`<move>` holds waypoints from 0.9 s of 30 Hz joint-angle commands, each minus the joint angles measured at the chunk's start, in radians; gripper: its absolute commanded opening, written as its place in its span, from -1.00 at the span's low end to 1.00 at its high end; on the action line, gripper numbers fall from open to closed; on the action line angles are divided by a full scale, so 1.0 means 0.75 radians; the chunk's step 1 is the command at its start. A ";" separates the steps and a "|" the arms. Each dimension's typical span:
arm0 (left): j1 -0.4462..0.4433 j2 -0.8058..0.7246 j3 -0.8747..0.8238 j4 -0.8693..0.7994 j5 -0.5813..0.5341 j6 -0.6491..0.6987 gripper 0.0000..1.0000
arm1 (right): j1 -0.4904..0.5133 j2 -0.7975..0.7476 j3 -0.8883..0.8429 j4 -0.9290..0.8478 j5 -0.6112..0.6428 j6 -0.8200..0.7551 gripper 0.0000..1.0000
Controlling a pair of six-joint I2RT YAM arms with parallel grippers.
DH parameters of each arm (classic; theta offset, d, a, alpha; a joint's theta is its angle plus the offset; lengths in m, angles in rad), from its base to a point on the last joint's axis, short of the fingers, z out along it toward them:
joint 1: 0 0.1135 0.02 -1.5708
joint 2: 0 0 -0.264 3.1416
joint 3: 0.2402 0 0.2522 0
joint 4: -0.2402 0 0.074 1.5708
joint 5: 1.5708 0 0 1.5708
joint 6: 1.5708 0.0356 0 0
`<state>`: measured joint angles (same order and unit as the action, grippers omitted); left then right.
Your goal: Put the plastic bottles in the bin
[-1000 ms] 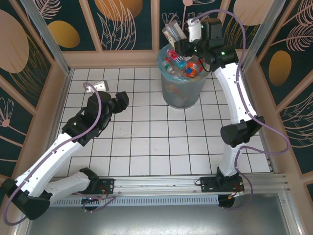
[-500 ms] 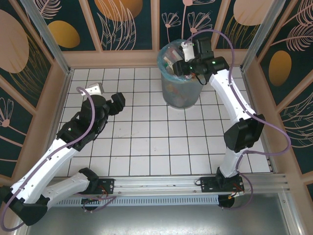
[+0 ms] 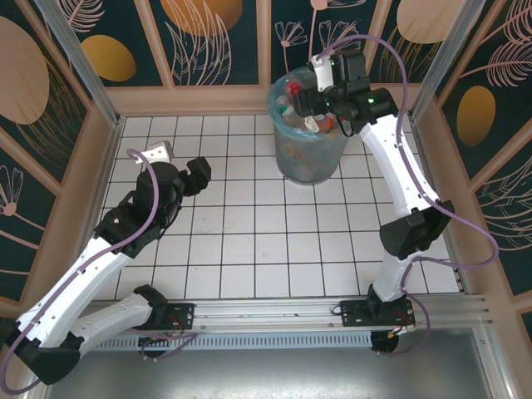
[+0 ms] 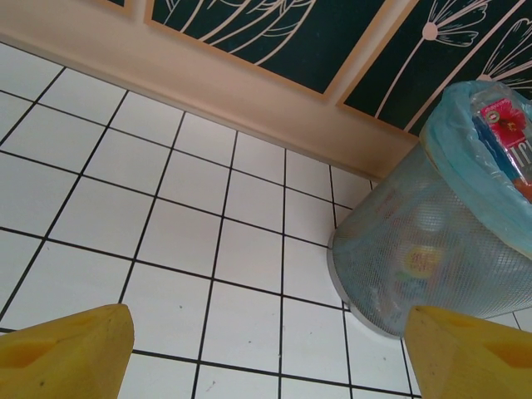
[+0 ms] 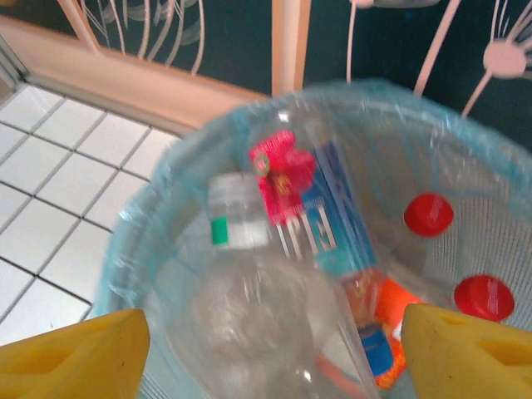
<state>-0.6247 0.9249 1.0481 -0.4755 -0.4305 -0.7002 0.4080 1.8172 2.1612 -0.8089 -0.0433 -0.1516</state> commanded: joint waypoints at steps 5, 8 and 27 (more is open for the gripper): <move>-0.001 -0.002 -0.001 -0.011 -0.028 -0.024 0.70 | 0.029 0.159 0.132 -0.029 0.049 -0.025 0.19; -0.001 -0.006 -0.003 -0.020 -0.027 -0.026 0.70 | 0.024 0.206 0.114 -0.109 0.051 -0.015 0.06; -0.001 0.000 -0.001 -0.007 -0.032 -0.014 0.71 | 0.007 0.115 -0.013 0.022 -0.021 0.034 0.18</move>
<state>-0.6247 0.9257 1.0466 -0.4763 -0.4309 -0.7090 0.4175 1.8969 2.0716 -0.7776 -0.0284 -0.1463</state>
